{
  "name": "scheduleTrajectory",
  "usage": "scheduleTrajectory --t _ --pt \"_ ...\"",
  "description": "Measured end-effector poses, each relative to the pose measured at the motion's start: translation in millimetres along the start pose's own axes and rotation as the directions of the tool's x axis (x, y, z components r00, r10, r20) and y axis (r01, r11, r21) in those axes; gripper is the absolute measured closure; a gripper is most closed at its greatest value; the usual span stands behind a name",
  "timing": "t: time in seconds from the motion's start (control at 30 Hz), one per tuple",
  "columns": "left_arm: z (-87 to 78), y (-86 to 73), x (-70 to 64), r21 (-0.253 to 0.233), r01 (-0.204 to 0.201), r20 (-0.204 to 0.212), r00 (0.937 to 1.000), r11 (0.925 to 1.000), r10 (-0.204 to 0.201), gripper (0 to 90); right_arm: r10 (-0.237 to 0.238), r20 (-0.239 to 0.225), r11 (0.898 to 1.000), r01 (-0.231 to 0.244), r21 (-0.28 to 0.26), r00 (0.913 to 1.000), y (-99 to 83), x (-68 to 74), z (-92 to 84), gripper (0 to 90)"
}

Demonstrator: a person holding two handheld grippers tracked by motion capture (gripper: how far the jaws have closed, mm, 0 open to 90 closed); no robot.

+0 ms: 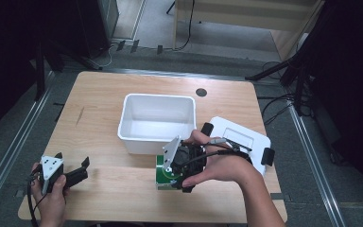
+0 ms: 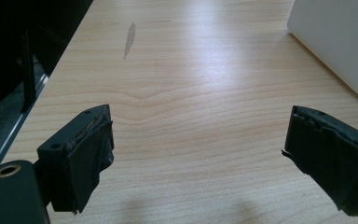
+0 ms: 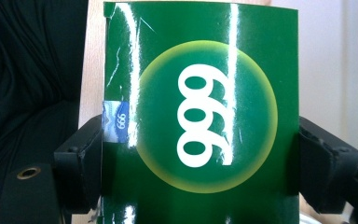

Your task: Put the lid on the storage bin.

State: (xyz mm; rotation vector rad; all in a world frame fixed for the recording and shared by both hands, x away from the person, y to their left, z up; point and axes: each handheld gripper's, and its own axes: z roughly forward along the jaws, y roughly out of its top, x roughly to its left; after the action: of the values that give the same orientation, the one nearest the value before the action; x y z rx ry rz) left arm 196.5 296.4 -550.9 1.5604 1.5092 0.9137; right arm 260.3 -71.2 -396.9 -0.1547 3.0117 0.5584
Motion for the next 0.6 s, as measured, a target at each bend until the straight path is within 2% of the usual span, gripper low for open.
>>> scheduleTrajectory --t 0.33,0.47,0.6 --pt "0.0 -0.1 -0.1 0.0 0.0 0.002 1.0 1.0 0.0 8.3 -0.001 0.017 1.0 0.001 0.0 0.9998 3.1 -7.2 -24.9 16.3" --pt "-0.3 -0.1 0.1 -0.002 0.002 0.004 1.0 1.0 -0.002 8.3 -0.004 0.032 1.0 0.004 -0.016 0.9995 4.4 -10.1 -35.7 16.3" --pt "-0.1 -0.1 -0.2 -0.001 0.0 0.001 1.0 1.0 0.0 8.3 -0.004 0.045 1.0 0.004 0.002 0.999 4.6 -13.9 -43.2 16.3"
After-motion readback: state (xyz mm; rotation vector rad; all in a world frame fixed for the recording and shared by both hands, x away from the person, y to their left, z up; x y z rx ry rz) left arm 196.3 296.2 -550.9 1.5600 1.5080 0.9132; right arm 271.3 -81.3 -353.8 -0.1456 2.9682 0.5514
